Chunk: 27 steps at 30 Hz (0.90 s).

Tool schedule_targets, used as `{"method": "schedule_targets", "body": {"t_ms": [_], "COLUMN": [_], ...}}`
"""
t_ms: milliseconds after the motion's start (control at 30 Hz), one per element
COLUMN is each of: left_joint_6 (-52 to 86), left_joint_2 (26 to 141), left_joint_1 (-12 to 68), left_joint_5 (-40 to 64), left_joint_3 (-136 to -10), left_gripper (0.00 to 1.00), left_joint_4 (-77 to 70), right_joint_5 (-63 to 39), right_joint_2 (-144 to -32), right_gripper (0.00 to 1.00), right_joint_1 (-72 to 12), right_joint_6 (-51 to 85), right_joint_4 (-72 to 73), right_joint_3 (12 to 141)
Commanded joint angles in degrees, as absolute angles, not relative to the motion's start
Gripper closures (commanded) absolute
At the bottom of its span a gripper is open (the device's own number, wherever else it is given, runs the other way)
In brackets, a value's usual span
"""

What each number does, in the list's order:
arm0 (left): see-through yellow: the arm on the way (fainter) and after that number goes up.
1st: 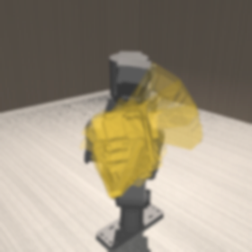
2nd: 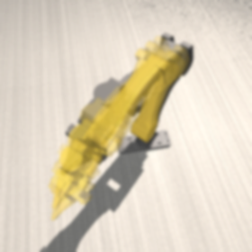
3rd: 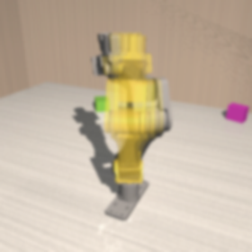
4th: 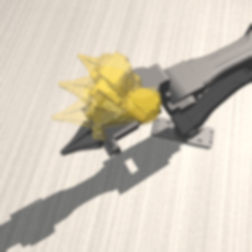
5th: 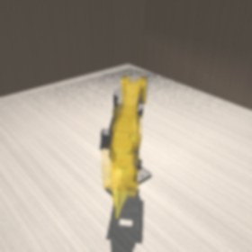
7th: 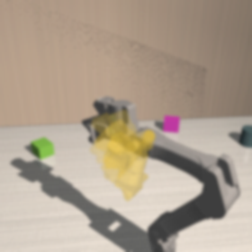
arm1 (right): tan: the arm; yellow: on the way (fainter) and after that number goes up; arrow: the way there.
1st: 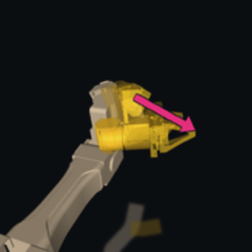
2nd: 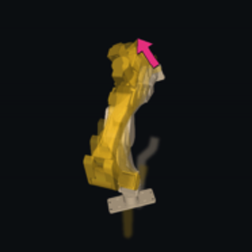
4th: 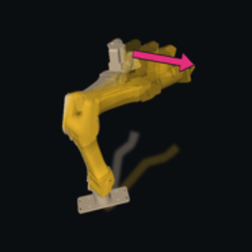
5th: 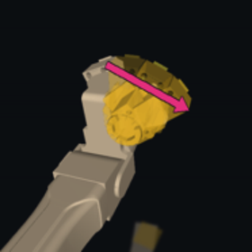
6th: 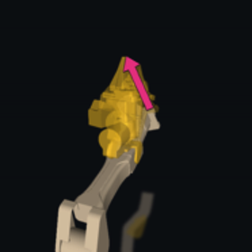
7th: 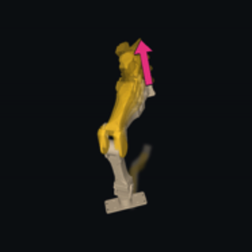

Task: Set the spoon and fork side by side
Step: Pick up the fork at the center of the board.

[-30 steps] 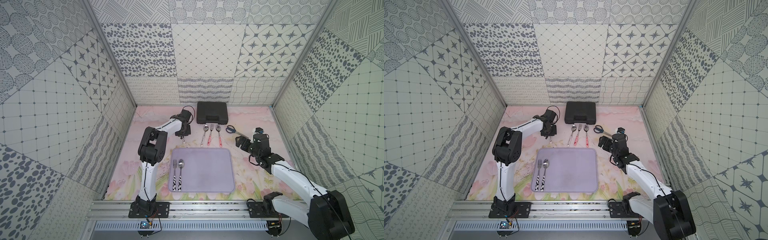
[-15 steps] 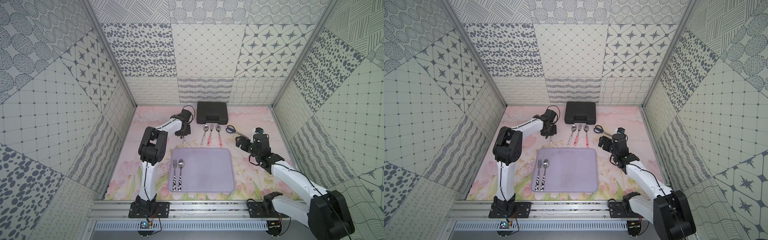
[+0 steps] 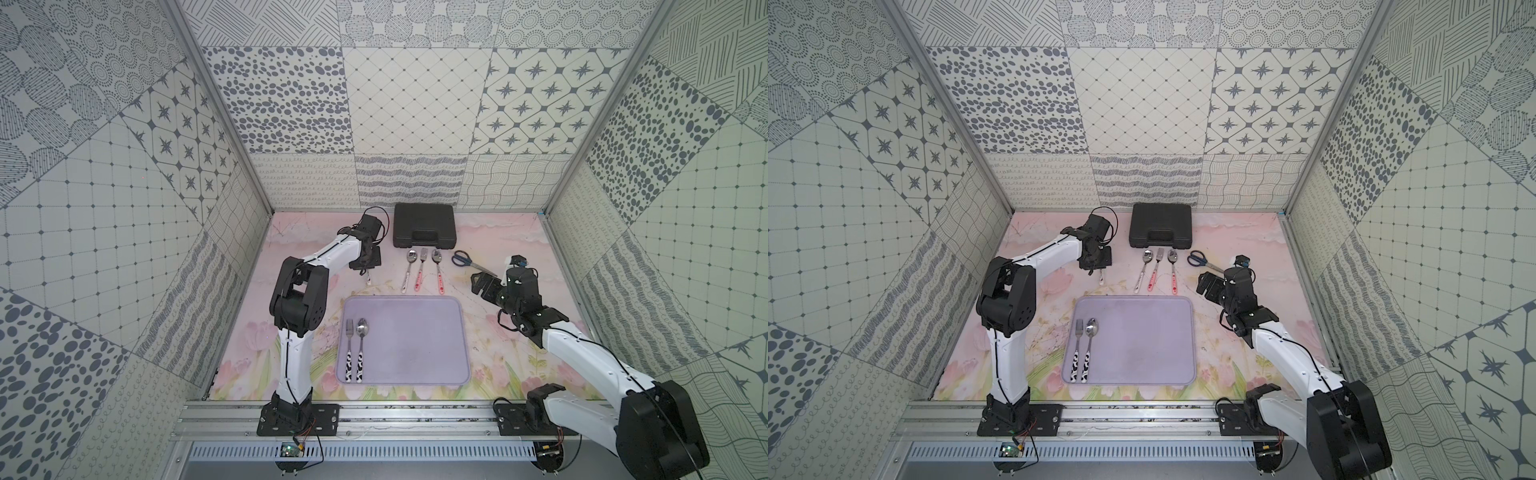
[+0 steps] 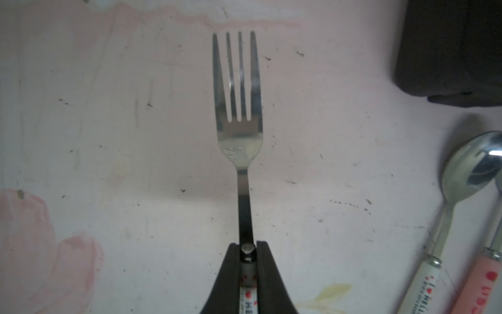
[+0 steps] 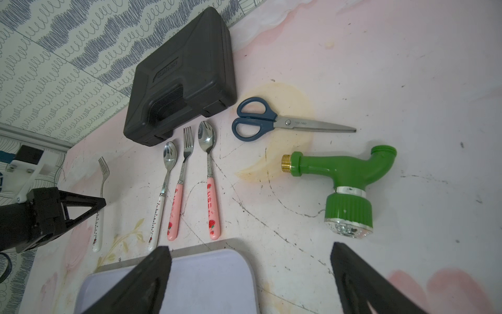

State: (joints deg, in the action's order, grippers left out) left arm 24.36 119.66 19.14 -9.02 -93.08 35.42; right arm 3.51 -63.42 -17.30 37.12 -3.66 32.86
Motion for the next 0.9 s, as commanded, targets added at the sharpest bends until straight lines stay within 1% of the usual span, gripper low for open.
{"method": "schedule_targets", "body": {"t_ms": [0, 367, 867], "left_joint_6": [26.03, 30.61, 39.00], "left_joint_2": [116.20, 105.57, 90.29], "left_joint_1": [20.54, 27.18, 40.80], "left_joint_5": [-8.13, -10.61, -14.53], "left_joint_3": [-91.07, -79.95, -63.40], "left_gripper": [1.00, 1.00, 1.00], "left_joint_4": [37.81, 35.86, 35.13], "right_joint_5": [4.22, 4.74, 6.15], "right_joint_2": [-63.29, -63.58, -62.92], "right_gripper": [0.03, 0.03, 0.03], "right_joint_1": [-17.53, -17.67, -17.75], "right_joint_6": [37.23, 37.15, 36.85], "right_joint_4": [-2.02, -2.02, -2.11], "right_joint_3": [32.52, 32.53, 32.17]}}
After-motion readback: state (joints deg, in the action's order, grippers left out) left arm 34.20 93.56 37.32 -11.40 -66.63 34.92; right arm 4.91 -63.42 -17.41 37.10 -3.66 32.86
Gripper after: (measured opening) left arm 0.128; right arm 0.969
